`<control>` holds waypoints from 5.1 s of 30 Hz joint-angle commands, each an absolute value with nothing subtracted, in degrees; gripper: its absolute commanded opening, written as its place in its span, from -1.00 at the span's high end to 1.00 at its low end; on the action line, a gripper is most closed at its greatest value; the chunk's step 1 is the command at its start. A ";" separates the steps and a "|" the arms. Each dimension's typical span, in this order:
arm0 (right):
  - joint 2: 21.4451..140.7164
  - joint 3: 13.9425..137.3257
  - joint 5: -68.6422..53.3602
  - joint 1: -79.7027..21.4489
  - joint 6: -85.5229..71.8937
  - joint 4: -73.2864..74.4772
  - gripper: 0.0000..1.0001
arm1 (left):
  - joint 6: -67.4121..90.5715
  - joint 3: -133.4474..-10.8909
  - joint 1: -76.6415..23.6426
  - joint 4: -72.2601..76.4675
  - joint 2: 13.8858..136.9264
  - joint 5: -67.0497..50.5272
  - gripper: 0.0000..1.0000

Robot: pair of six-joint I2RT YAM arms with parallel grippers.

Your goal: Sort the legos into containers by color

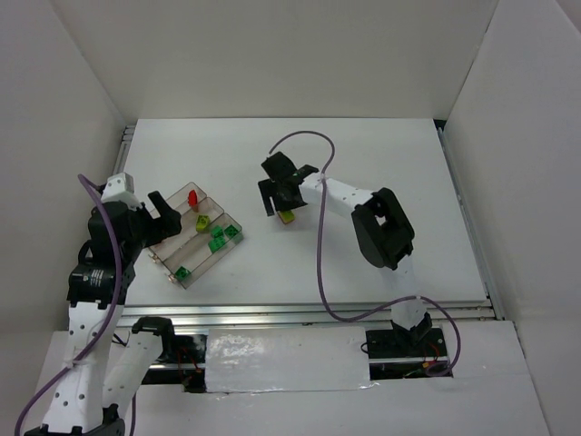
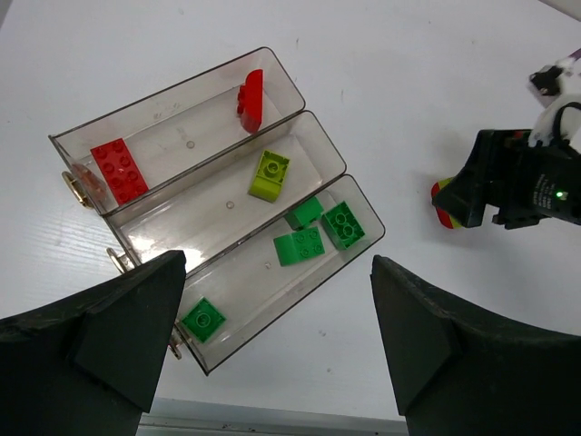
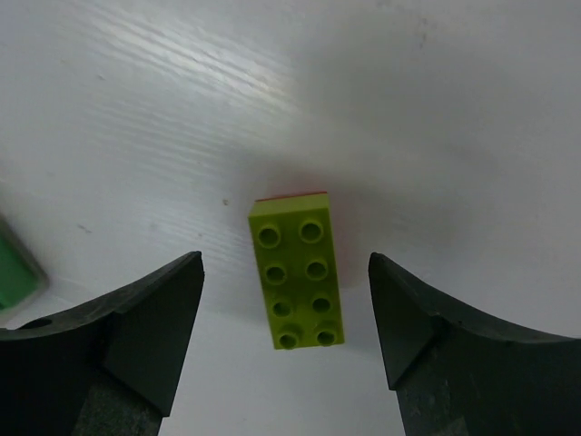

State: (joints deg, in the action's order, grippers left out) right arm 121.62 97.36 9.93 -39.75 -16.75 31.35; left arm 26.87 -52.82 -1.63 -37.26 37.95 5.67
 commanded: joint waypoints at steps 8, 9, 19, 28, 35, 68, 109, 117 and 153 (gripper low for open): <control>121.91 94.66 6.94 -38.32 -14.68 32.43 -0.13 | 25.14 -52.65 -1.41 -33.93 39.20 2.90 -0.91; 121.73 94.22 6.77 -38.23 -14.68 32.26 -0.08 | 25.05 -52.65 -1.41 -33.93 39.29 2.81 -0.91; 112.19 88.17 1.44 -38.41 -15.81 27.89 1.00 | 24.79 -52.30 -1.41 -32.88 39.72 0.62 -0.93; 79.75 59.16 -46.81 -37.00 -29.42 -7.70 1.00 | 33.29 -48.52 -5.44 -9.97 44.30 -46.65 -0.93; 71.90 48.87 -53.17 -38.75 -46.57 -37.87 1.00 | 37.44 -48.69 -18.45 4.82 43.86 -50.18 -0.95; 70.49 51.42 -53.09 -42.28 -43.24 -37.88 -0.12 | 35.07 -48.96 -22.24 7.47 41.92 -51.50 1.00; 71.19 49.13 -53.70 -41.48 -49.83 -48.33 1.00 | 36.39 -46.76 -22.24 10.90 40.52 -51.68 -0.32; 72.24 49.92 -54.84 -41.49 -51.94 -50.62 1.00 | 37.00 -46.58 -22.24 11.95 42.27 -52.47 -0.32; 60.38 45.80 -19.69 -36.74 -26.54 -5.09 1.00 | 56.24 -80.51 -2.46 -37.35 89.64 37.96 0.85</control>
